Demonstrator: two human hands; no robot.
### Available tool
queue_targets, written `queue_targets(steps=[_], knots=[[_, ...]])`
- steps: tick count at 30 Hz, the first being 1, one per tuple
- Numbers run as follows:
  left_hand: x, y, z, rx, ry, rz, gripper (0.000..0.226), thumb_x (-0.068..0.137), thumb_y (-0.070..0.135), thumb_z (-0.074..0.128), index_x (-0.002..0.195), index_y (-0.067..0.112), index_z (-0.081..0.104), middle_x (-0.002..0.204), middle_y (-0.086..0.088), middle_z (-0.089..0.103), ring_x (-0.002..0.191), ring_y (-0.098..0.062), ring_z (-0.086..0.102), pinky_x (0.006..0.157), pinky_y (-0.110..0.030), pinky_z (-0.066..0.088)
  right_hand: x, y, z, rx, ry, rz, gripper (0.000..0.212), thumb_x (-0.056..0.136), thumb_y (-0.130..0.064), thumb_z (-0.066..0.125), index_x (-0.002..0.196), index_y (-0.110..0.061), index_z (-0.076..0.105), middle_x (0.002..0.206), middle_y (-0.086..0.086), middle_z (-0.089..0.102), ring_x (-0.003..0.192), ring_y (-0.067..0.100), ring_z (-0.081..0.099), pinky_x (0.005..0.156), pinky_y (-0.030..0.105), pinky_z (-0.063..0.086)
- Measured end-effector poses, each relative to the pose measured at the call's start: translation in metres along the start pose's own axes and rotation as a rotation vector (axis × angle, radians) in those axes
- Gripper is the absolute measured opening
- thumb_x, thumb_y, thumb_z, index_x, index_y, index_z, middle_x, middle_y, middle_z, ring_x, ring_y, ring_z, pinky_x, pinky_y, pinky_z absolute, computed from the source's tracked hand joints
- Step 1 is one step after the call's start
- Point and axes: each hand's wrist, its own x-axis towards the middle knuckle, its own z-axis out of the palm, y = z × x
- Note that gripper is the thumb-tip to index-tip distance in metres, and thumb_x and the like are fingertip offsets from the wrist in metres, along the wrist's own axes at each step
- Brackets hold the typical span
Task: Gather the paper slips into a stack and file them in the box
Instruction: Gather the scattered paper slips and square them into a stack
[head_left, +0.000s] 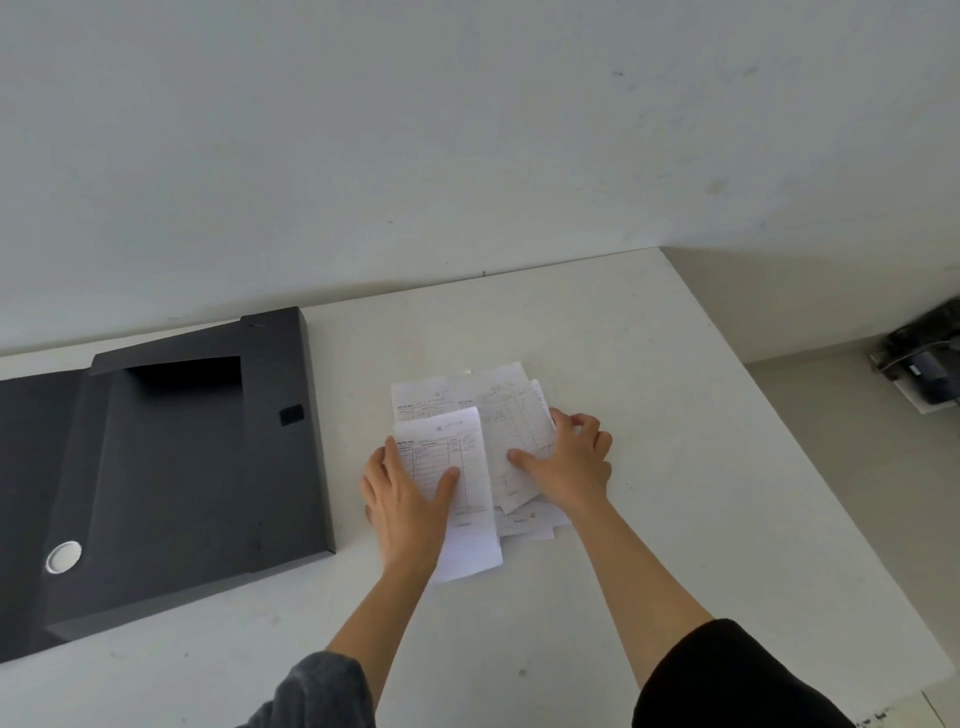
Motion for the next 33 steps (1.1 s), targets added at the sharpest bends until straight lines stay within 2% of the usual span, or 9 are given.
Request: queue_targets(steps=[4, 8, 15, 19, 24, 27, 30, 31, 33], knots=[[-0.002, -0.011, -0.002, 0.141, -0.037, 0.076, 0.084, 0.079, 0.04, 0.066, 0.143, 0.015, 0.017, 0.151, -0.008, 0.023, 0.135, -0.029, 0.022, 0.109, -0.048, 0.028, 0.0, 0.001, 0.001, -0.003, 0.023, -0.029, 0.071, 0.077, -0.035, 0.071, 0.136, -0.023, 0.033, 0.136, 0.006, 0.029, 0.124, 0.026, 0.027, 0.093, 0.039, 0.042], [0.002, -0.004, -0.002, 0.105, 0.011, 0.0, 0.082, 0.08, 0.037, 0.067, 0.142, 0.012, 0.019, 0.148, -0.011, 0.025, 0.133, -0.031, 0.024, 0.108, -0.047, 0.028, 0.001, 0.009, -0.002, 0.08, 0.061, 0.005, 0.063, 0.08, -0.021, 0.068, 0.134, -0.015, 0.035, 0.136, 0.009, 0.032, 0.123, 0.027, 0.028, 0.09, 0.038, 0.044], [0.027, 0.009, -0.011, 0.063, -0.064, -0.246, 0.089, 0.066, 0.028, 0.082, 0.135, 0.011, 0.028, 0.135, -0.015, 0.036, 0.128, -0.033, 0.029, 0.103, -0.051, 0.031, -0.001, 0.015, -0.004, 0.045, 0.097, 0.071, 0.064, 0.08, -0.023, 0.066, 0.133, -0.011, 0.033, 0.134, 0.01, 0.034, 0.122, 0.029, 0.03, 0.085, 0.04, 0.046], [0.033, 0.004, -0.021, 0.1, -0.127, -0.217, 0.08, 0.067, 0.032, 0.081, 0.127, 0.005, 0.037, 0.133, -0.015, 0.037, 0.126, -0.033, 0.03, 0.101, -0.049, 0.035, -0.004, 0.013, -0.002, 0.021, 0.088, 0.071, 0.062, 0.079, -0.022, 0.064, 0.132, -0.012, 0.033, 0.134, 0.01, 0.034, 0.122, 0.029, 0.03, 0.084, 0.04, 0.046], [0.034, 0.001, -0.034, 0.126, -0.222, -0.157, 0.058, 0.073, 0.022, 0.076, 0.119, 0.003, 0.046, 0.128, -0.014, 0.039, 0.123, -0.031, 0.032, 0.099, -0.045, 0.038, -0.008, 0.009, 0.001, 0.014, 0.091, 0.074, 0.068, 0.081, -0.02, 0.062, 0.138, -0.015, 0.026, 0.135, 0.009, 0.031, 0.123, 0.029, 0.029, 0.085, 0.04, 0.046], [0.032, -0.001, -0.042, 0.175, -0.275, -0.082, 0.042, 0.077, 0.016, 0.069, 0.114, 0.007, 0.052, 0.117, -0.012, 0.053, 0.114, -0.029, 0.043, 0.083, -0.038, 0.043, -0.01, 0.007, 0.001, -0.004, 0.079, 0.079, 0.072, 0.083, -0.021, 0.06, 0.142, -0.015, 0.02, 0.138, 0.009, 0.029, 0.125, 0.029, 0.027, 0.089, 0.041, 0.044], [0.028, -0.003, -0.055, 0.061, -0.323, -0.066, 0.028, 0.081, 0.005, 0.055, 0.108, 0.012, 0.055, 0.098, -0.006, 0.062, 0.087, -0.024, 0.057, 0.06, -0.027, 0.045, -0.01, 0.008, 0.0, -0.006, 0.076, 0.085, 0.067, 0.082, -0.023, 0.061, 0.138, -0.013, 0.026, 0.137, 0.009, 0.03, 0.125, 0.03, 0.028, 0.089, 0.041, 0.043], [0.027, -0.004, -0.06, 0.039, -0.32, -0.061, 0.025, 0.082, 0.004, 0.052, 0.105, 0.013, 0.055, 0.094, -0.006, 0.061, 0.082, -0.023, 0.057, 0.057, -0.027, 0.045, -0.01, 0.008, 0.0, 0.002, 0.075, 0.088, 0.066, 0.082, -0.023, 0.062, 0.137, -0.013, 0.028, 0.137, 0.009, 0.031, 0.125, 0.03, 0.029, 0.089, 0.042, 0.043], [0.029, -0.006, -0.07, -0.029, -0.304, -0.081, 0.021, 0.082, 0.004, 0.052, 0.099, 0.015, 0.052, 0.093, -0.008, 0.062, 0.082, -0.026, 0.059, 0.066, -0.036, 0.053, -0.01, 0.007, 0.0, 0.011, 0.074, 0.092, 0.064, 0.081, -0.023, 0.062, 0.135, -0.013, 0.03, 0.136, 0.009, 0.031, 0.124, 0.03, 0.029, 0.09, 0.042, 0.042]])
